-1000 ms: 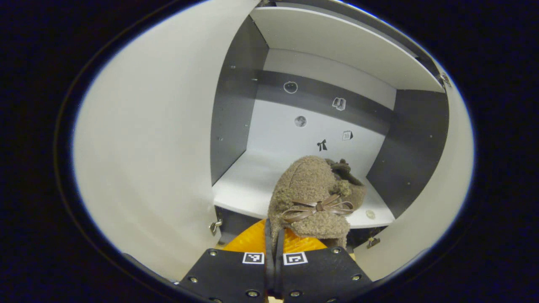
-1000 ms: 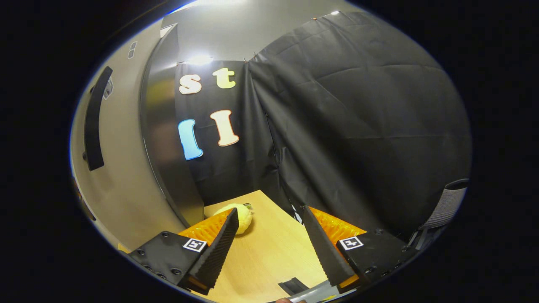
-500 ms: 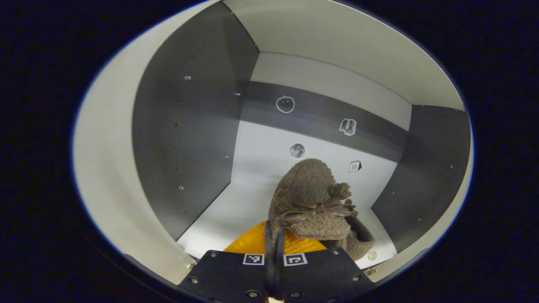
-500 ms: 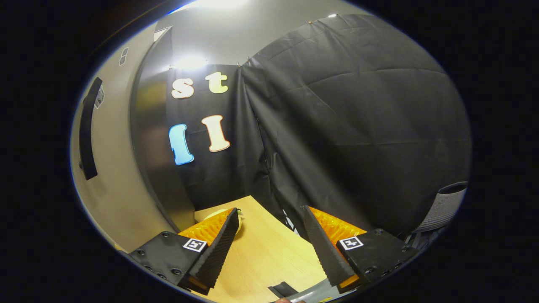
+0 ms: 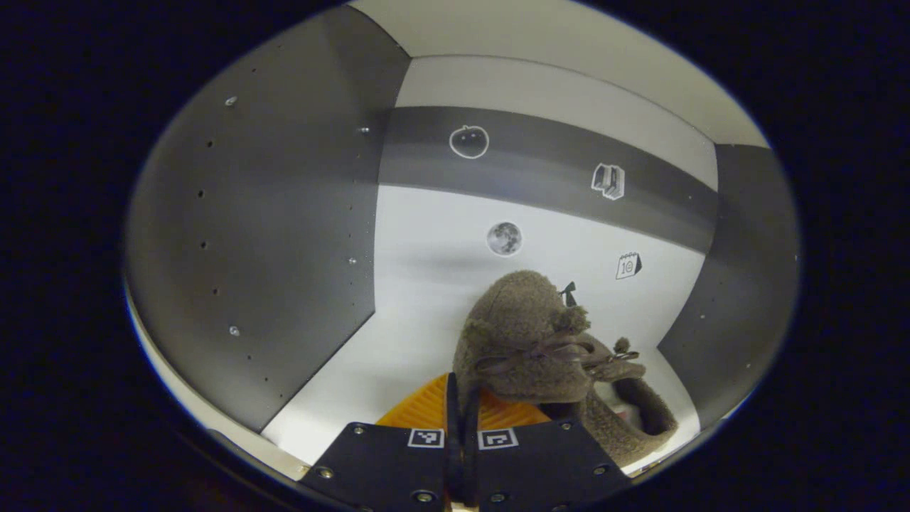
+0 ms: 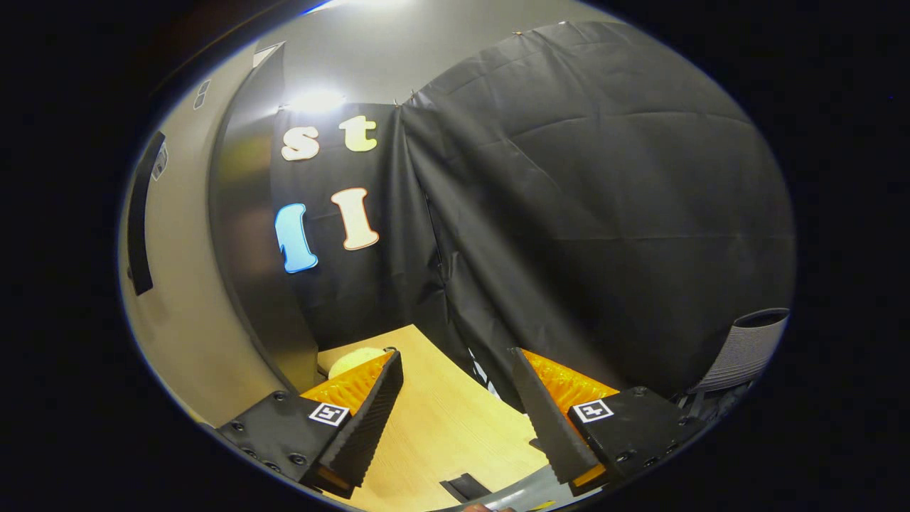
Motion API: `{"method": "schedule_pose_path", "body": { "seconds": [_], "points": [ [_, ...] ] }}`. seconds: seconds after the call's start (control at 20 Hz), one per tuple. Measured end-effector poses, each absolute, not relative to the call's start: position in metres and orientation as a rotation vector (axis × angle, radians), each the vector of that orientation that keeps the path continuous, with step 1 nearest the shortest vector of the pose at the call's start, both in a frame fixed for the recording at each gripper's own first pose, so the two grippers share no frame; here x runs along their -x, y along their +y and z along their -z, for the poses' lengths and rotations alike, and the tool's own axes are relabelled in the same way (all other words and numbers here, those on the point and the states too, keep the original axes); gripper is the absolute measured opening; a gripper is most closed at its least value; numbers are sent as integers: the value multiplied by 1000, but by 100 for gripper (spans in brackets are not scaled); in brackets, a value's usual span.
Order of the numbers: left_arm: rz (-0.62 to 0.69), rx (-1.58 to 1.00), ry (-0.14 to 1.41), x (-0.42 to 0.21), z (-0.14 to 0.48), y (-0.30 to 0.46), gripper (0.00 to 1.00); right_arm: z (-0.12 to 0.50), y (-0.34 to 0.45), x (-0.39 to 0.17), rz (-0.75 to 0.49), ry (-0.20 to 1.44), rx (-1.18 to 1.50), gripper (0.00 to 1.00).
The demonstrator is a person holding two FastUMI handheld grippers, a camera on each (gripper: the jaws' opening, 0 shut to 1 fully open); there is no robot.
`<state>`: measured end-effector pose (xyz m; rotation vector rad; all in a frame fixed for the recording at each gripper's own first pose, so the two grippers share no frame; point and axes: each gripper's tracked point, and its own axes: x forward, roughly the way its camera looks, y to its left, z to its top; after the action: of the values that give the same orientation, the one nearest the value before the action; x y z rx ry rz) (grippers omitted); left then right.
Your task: Grab one shoe with the right hand and put it into the shoe cabinet, grab the other shoe with the left hand and put it into the shoe cabinet; then close the right door with the right hand and the left door with the left hand.
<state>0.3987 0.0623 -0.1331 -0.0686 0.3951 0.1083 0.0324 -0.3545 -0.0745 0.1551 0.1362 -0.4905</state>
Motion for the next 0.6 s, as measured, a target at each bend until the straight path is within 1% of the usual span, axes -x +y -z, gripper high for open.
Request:
{"method": "schedule_pose_path", "body": {
  "seconds": [0.05, 0.1, 0.15, 0.2, 0.25, 0.3, 0.45, 0.5, 0.55, 0.6],
  "points": [
    [-99, 62, 407, -401, 137, 60, 8, 79, -356, -33, 492, 137, -153, 98],
    [-81, 56, 420, -398, 138, 57, 3, 78, -355, -35, 490, 136, -153, 98],
    [-62, 67, 424, -400, 143, 56, 7, 78, -355, -36, 487, 137, -155, 98],
    [-54, 78, 432, -396, 144, 55, 7, 78, -353, -38, 483, 139, -156, 98],
    [-40, 87, 440, -394, 147, 53, 19, 79, -352, -39, 477, 140, -156, 98],
    [-50, 72, 429, -391, 144, 57, 22, 79, -351, -41, 469, 138, -154, 98],
    [-76, -22, 401, -377, 133, 66, 100, 80, -344, -47, 442, 144, -141, 98],
    [-69, -45, 385, -366, 122, 65, 97, 78, -340, -49, 428, 144, -144, 98],
    [-55, -60, 361, -356, 113, 61, 89, 75, -337, -52, 414, 143, -150, 100],
    [-51, -72, 333, -346, 102, 59, 89, 73, -333, -55, 399, 142, -155, 98]
  ]
}}
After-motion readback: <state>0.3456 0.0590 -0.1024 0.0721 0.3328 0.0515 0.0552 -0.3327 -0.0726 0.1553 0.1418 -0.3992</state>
